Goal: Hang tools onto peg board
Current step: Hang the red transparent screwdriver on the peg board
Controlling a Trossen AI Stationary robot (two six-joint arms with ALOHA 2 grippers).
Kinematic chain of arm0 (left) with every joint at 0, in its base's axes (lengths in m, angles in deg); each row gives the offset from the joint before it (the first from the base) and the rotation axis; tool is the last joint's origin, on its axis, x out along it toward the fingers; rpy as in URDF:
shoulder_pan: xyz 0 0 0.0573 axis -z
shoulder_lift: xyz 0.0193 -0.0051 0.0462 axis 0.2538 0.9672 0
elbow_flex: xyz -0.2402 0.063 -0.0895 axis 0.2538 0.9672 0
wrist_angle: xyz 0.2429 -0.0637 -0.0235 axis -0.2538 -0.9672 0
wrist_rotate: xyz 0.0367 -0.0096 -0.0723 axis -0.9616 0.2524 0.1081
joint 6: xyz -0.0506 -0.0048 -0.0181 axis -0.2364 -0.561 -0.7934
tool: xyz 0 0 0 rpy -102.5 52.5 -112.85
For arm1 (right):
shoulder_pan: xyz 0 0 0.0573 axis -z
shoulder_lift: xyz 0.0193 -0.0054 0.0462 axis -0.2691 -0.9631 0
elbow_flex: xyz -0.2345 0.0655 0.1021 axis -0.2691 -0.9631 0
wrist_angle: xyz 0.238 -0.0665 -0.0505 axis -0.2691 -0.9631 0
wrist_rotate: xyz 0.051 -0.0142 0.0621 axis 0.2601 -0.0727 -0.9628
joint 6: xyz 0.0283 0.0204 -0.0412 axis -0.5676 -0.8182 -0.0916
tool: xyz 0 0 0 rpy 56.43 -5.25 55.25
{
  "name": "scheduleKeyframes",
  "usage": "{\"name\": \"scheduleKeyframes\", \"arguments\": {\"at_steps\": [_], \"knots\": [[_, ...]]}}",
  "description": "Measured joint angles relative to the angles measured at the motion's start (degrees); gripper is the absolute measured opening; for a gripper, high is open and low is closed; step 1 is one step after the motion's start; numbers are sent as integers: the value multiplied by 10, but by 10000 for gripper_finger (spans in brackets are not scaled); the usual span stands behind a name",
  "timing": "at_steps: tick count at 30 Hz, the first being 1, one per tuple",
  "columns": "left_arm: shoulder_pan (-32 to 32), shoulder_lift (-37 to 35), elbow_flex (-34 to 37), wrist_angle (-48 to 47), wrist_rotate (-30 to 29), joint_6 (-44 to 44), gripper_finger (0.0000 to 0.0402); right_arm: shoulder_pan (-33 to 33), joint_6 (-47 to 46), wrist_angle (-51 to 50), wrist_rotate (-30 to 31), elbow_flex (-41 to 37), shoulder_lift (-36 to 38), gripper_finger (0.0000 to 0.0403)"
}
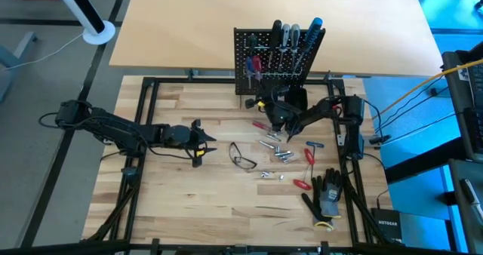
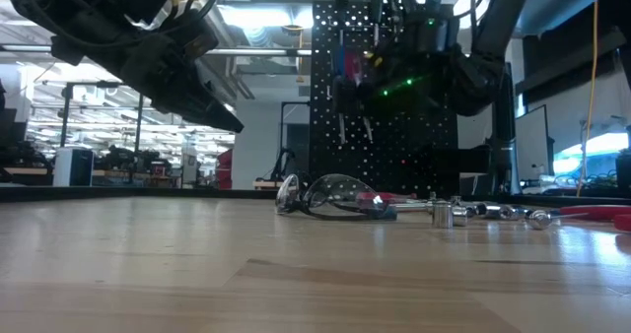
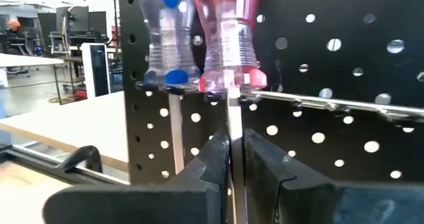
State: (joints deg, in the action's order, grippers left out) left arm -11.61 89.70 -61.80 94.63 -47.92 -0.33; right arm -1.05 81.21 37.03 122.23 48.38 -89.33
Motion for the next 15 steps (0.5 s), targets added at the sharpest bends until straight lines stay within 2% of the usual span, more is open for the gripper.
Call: {"name": "scheduleKeyframes", "arguments": {"at_steps": [3,10,15], "knots": [[0,0,0,-3,0,-1,159,1,-5,-16,0,0,0,65],[0,0,0,-2,0,0,159,17,-53,-67,-1,0,0,144],[0,0,0,-2,0,0,159,16,-54,-76,8,0,0,169]]}}
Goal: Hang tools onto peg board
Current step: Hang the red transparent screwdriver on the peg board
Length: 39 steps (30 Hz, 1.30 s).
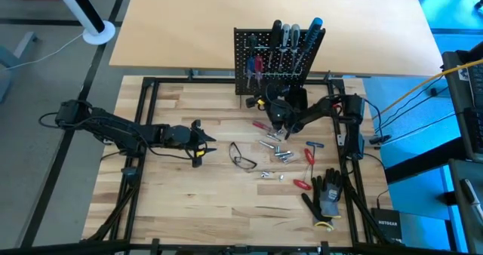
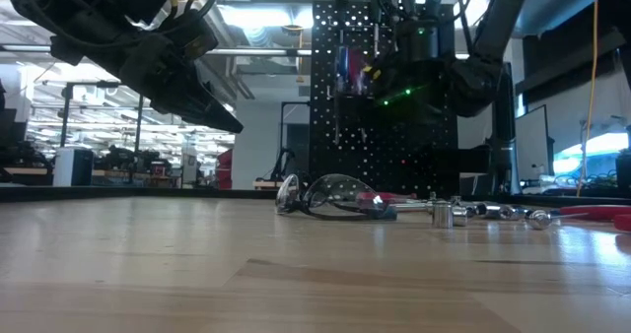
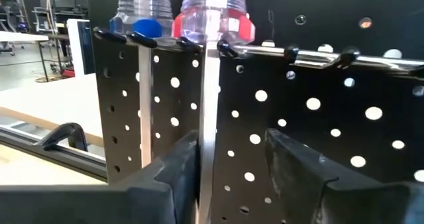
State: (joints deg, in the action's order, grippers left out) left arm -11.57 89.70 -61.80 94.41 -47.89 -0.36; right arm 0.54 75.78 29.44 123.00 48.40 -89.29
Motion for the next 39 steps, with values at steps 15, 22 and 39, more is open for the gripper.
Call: {"name": "scheduleKeyframes", "arguments": {"at_steps": [15,22,39], "knots": [[0,0,0,-3,0,0,159,-19,33,-13,-4,0,47,173],[0,0,0,-5,0,0,159,-51,71,-51,31,0,77,173],[0,0,0,-20,0,0,159,-221,74,-261,92,1,169,173]]}}
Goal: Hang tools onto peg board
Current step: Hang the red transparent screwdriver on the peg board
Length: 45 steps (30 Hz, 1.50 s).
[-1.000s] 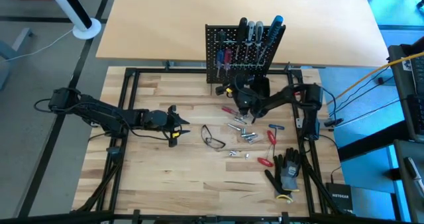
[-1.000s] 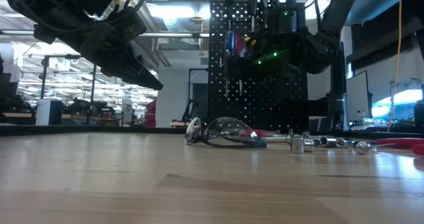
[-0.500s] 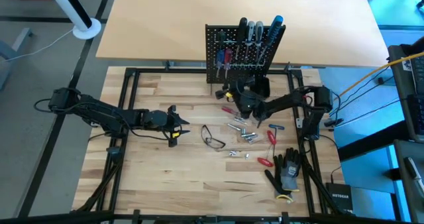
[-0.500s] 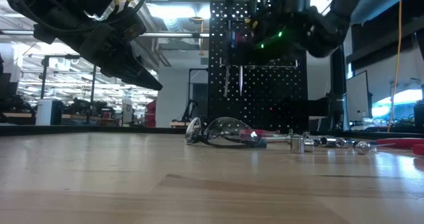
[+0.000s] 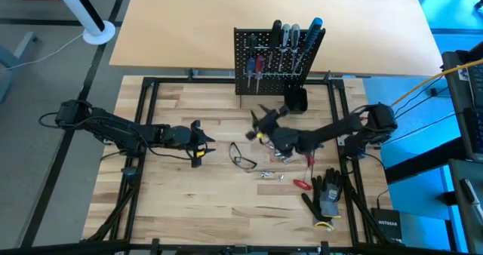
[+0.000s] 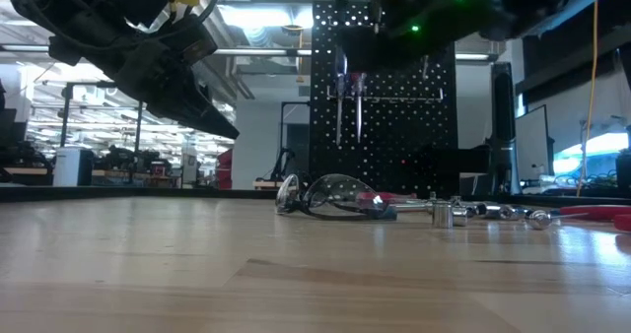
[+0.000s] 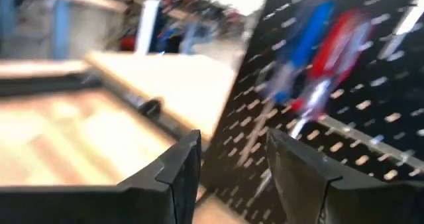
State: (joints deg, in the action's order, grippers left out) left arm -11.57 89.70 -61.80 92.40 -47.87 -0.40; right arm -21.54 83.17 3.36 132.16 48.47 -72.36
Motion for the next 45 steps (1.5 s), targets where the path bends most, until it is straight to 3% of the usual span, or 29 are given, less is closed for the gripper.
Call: {"name": "scheduleKeyframes", "arguments": {"at_steps": [4,10,15,18,22,30,45], "knots": [[0,0,0,1,0,-1,159,-8,-130,-172,-63,0,41,173],[0,0,0,2,0,-3,159,22,-268,-420,-291,0,105,173],[0,0,0,2,0,-3,159,34,-314,-588,-429,0,130,173],[0,0,0,2,0,-3,159,32,-318,-677,-467,0,130,172],[0,0,0,2,0,-3,159,34,-338,-778,-465,-4,125,172],[0,0,0,2,0,-3,159,79,-353,-797,-487,-49,126,172],[0,0,0,1,0,-1,159,166,-289,-705,-526,-78,120,172]]}}
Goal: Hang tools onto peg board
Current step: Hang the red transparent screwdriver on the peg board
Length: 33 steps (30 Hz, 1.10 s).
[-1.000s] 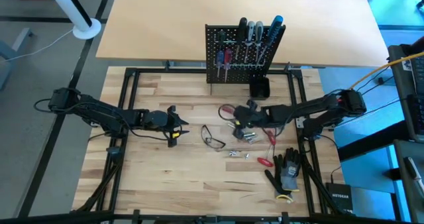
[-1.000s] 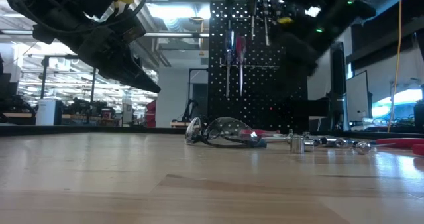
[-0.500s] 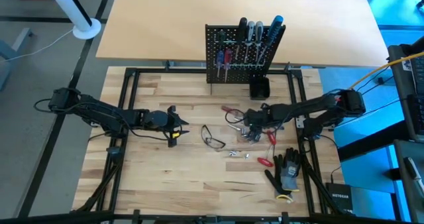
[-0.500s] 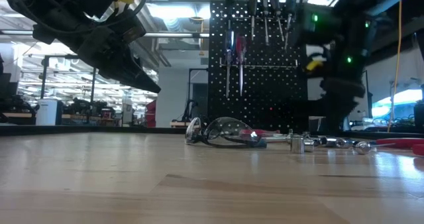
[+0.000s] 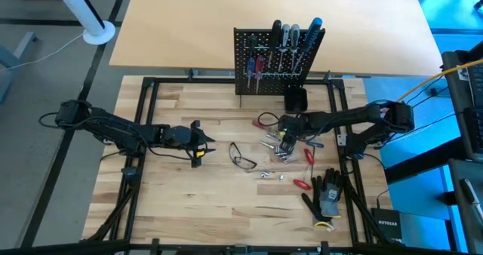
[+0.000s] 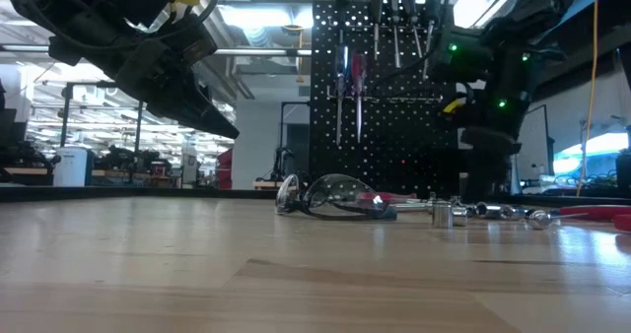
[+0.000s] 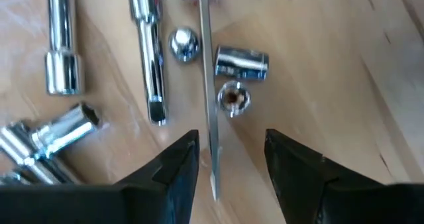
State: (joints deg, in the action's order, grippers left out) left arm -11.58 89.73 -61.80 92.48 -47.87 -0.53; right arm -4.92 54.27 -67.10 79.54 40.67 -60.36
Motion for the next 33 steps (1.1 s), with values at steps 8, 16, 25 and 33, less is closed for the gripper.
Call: {"name": "scheduleKeyframes", "arguments": {"at_steps": [8,16,25,33], "knots": [[0,0,0,-3,0,0,159,2,10,12,-16,2,-33,140],[0,0,0,-3,0,2,159,1,27,21,-12,2,-39,23],[0,0,0,-3,0,4,159,1,24,22,-4,1,-38,22],[0,0,0,-3,0,3,159,2,9,8,16,-2,8,17]]}}
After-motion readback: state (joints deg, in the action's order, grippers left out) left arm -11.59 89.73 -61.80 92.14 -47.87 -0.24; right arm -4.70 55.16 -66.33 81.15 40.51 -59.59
